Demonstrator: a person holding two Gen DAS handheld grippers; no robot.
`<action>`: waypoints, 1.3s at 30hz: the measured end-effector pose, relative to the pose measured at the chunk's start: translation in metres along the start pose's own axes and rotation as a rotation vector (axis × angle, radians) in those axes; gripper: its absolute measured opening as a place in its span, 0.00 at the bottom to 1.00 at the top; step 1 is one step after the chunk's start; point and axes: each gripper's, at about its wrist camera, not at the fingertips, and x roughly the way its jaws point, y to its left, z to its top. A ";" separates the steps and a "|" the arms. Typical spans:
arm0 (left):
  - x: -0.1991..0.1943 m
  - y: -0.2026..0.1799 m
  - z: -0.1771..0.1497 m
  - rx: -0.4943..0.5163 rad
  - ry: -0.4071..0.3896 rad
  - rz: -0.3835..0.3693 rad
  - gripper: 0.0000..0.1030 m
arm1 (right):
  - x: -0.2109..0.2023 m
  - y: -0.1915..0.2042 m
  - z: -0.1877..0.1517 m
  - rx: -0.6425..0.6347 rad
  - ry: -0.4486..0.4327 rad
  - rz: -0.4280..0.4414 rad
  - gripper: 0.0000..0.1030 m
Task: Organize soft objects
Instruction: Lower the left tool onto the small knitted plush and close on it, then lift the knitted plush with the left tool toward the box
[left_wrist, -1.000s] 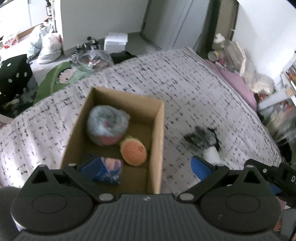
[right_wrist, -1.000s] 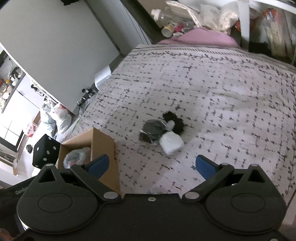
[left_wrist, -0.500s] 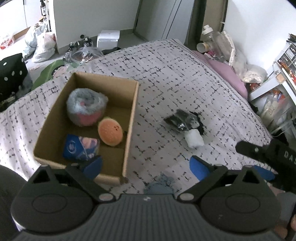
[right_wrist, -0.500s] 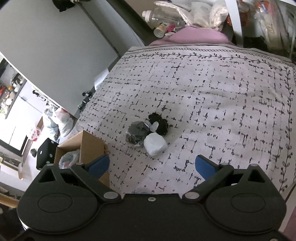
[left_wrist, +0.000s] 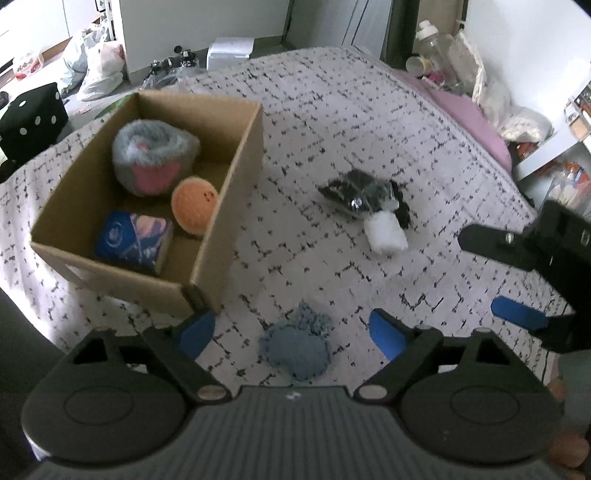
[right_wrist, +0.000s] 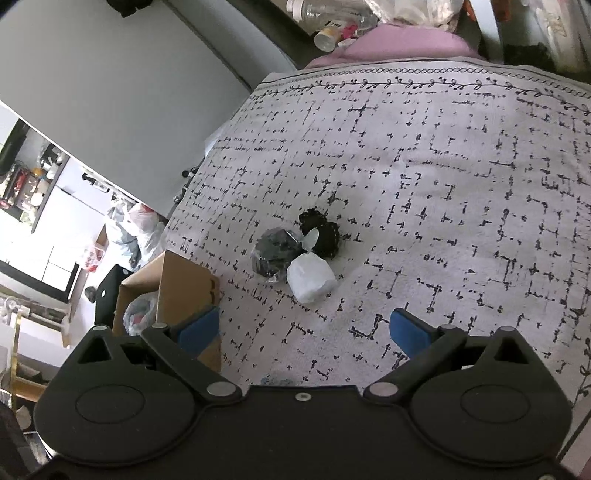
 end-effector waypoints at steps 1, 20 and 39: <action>0.005 -0.002 -0.002 -0.003 0.007 0.005 0.85 | 0.001 -0.001 0.000 -0.002 0.005 0.006 0.97; 0.083 -0.020 -0.026 0.025 0.138 0.184 0.82 | 0.028 -0.022 0.006 0.037 0.091 0.074 0.88; 0.081 -0.036 0.007 -0.017 0.031 0.129 0.41 | 0.060 -0.034 0.021 0.048 0.115 0.059 0.62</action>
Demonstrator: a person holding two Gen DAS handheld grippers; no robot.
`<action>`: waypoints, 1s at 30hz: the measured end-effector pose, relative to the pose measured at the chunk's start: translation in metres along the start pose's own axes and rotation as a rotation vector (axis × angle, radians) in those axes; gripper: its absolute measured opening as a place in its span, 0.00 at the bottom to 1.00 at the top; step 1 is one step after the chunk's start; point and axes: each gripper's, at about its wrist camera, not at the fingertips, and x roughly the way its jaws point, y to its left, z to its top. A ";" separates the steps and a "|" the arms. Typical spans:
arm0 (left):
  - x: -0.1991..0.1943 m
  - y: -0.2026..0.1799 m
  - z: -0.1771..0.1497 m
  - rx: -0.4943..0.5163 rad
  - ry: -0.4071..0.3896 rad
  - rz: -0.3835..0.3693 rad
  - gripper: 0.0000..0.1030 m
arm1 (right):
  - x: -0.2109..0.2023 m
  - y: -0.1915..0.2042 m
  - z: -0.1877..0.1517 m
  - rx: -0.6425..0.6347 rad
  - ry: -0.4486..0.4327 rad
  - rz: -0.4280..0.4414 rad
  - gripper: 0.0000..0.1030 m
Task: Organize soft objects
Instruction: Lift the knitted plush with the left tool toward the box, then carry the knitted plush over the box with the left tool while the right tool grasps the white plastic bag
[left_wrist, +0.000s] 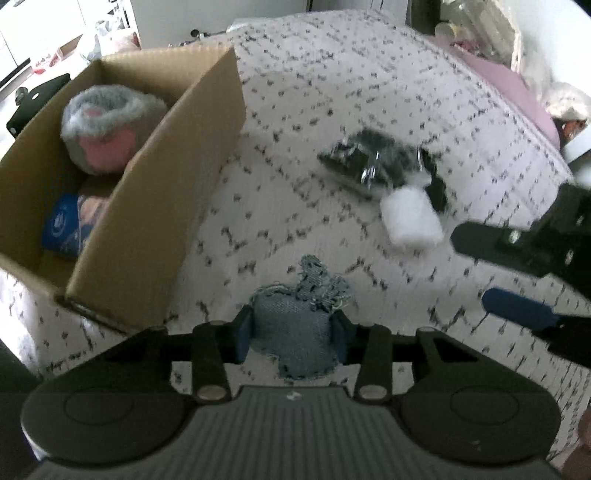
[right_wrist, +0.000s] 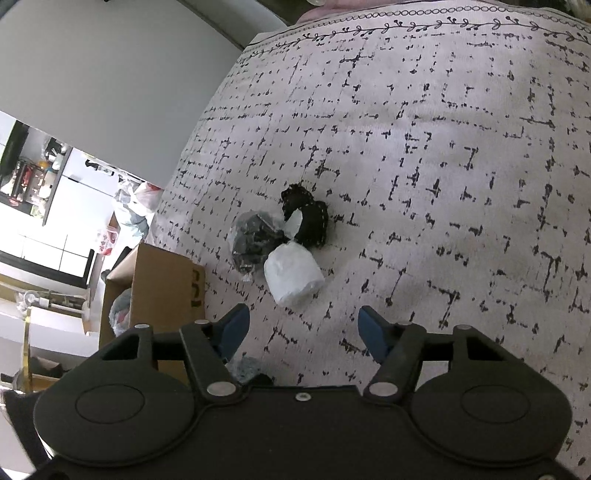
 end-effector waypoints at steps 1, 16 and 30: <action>0.000 0.000 0.004 -0.005 -0.004 -0.004 0.41 | 0.001 0.002 0.002 -0.008 -0.006 -0.003 0.62; -0.028 0.019 0.056 -0.041 -0.114 -0.020 0.41 | 0.038 0.024 0.014 -0.134 0.003 -0.032 0.57; -0.071 0.057 0.070 -0.114 -0.164 -0.098 0.41 | 0.035 0.050 -0.001 -0.283 -0.002 -0.131 0.40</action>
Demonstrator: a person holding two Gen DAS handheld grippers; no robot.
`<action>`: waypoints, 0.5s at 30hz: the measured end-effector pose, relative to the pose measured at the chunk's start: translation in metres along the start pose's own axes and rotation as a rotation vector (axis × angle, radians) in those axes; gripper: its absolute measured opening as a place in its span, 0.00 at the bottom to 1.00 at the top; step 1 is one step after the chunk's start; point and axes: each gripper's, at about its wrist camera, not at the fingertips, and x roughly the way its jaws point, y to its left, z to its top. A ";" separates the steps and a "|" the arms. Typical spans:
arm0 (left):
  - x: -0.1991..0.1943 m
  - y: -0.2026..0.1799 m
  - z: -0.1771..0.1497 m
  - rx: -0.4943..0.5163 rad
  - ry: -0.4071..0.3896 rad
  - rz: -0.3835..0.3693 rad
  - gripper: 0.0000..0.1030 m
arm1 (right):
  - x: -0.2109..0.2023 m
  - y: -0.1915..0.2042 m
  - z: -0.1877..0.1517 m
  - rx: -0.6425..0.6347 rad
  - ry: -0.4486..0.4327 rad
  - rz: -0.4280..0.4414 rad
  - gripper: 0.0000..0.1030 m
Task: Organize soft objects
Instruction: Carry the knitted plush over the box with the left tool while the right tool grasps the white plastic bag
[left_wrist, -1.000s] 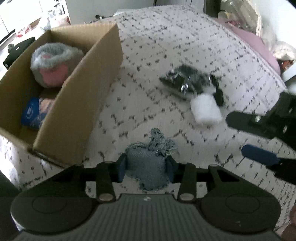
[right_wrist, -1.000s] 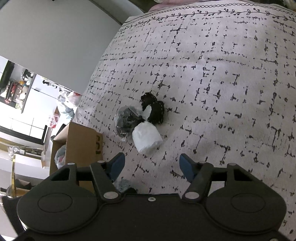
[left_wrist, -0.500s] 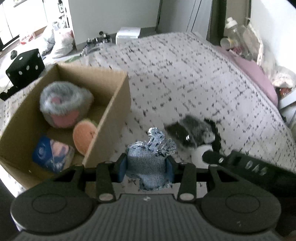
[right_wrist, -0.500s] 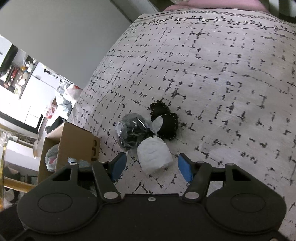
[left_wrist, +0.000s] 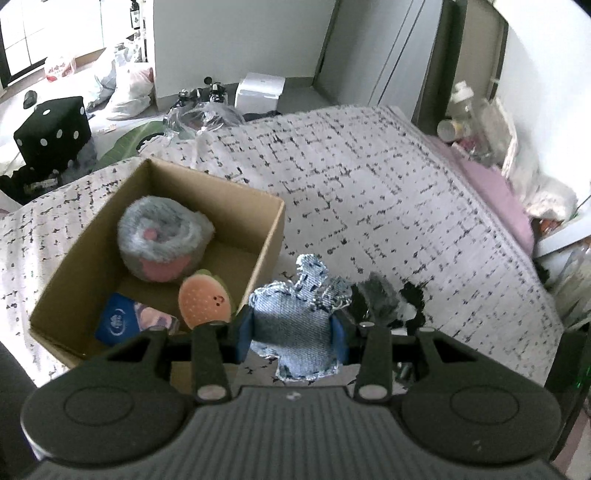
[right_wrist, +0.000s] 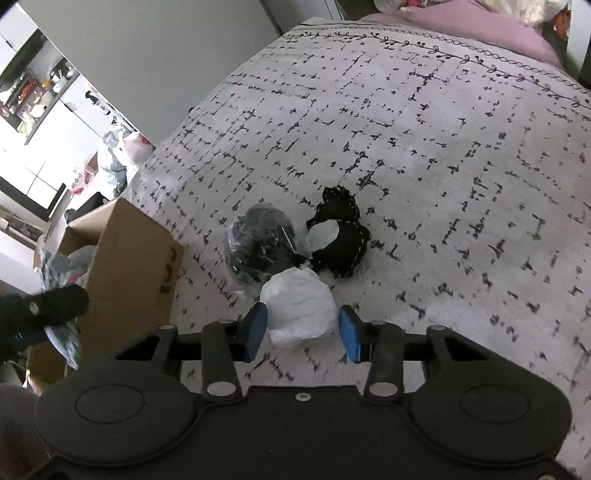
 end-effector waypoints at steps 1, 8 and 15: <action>-0.004 0.004 0.001 -0.004 -0.006 -0.006 0.41 | -0.005 0.002 -0.001 -0.003 -0.009 -0.003 0.40; -0.023 0.033 0.010 -0.035 -0.022 -0.027 0.41 | -0.033 0.018 0.000 -0.014 -0.076 -0.019 0.40; -0.031 0.060 0.018 -0.066 -0.025 -0.041 0.41 | -0.049 0.047 0.000 -0.018 -0.104 -0.008 0.40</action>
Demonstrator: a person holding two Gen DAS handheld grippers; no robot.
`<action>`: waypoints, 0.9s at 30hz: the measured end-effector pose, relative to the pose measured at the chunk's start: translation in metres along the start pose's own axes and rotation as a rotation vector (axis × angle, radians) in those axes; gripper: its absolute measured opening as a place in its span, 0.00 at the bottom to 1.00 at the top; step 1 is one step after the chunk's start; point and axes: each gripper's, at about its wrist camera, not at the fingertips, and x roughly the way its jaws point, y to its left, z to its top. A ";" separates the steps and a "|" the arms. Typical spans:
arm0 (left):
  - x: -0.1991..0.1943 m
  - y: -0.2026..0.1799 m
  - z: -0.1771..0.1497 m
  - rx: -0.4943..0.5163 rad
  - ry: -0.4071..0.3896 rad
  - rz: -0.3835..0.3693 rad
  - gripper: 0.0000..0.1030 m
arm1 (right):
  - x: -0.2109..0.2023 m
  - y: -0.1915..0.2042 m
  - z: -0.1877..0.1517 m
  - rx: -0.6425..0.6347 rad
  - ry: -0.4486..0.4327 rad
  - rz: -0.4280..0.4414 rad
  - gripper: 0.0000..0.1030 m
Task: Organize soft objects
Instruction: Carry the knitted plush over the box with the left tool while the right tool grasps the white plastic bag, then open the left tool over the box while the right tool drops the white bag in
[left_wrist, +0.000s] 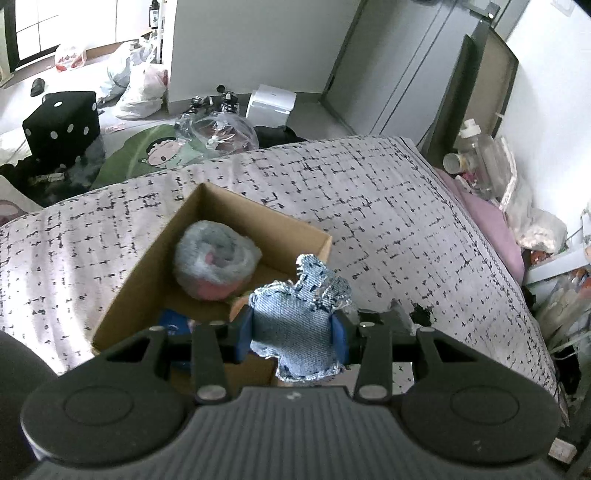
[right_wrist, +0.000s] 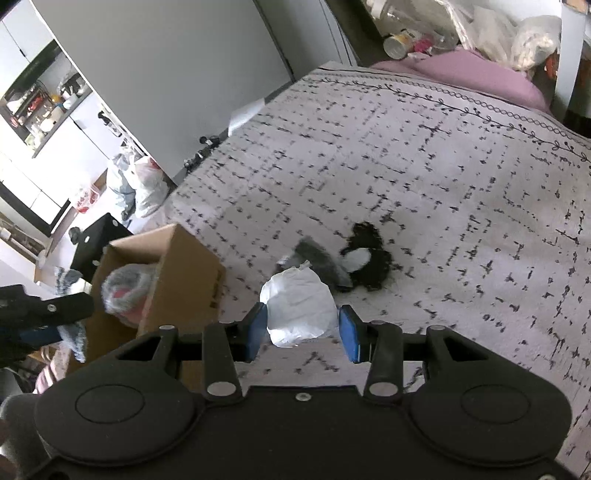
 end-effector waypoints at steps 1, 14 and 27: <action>-0.001 0.004 0.002 -0.006 0.000 -0.001 0.41 | -0.003 0.006 0.000 -0.004 -0.005 0.004 0.41; -0.001 0.042 0.014 -0.050 0.021 -0.016 0.41 | -0.014 0.061 0.006 -0.034 -0.036 0.041 0.41; 0.026 0.058 0.008 -0.102 0.196 -0.093 0.58 | -0.010 0.098 0.014 -0.053 -0.034 0.047 0.41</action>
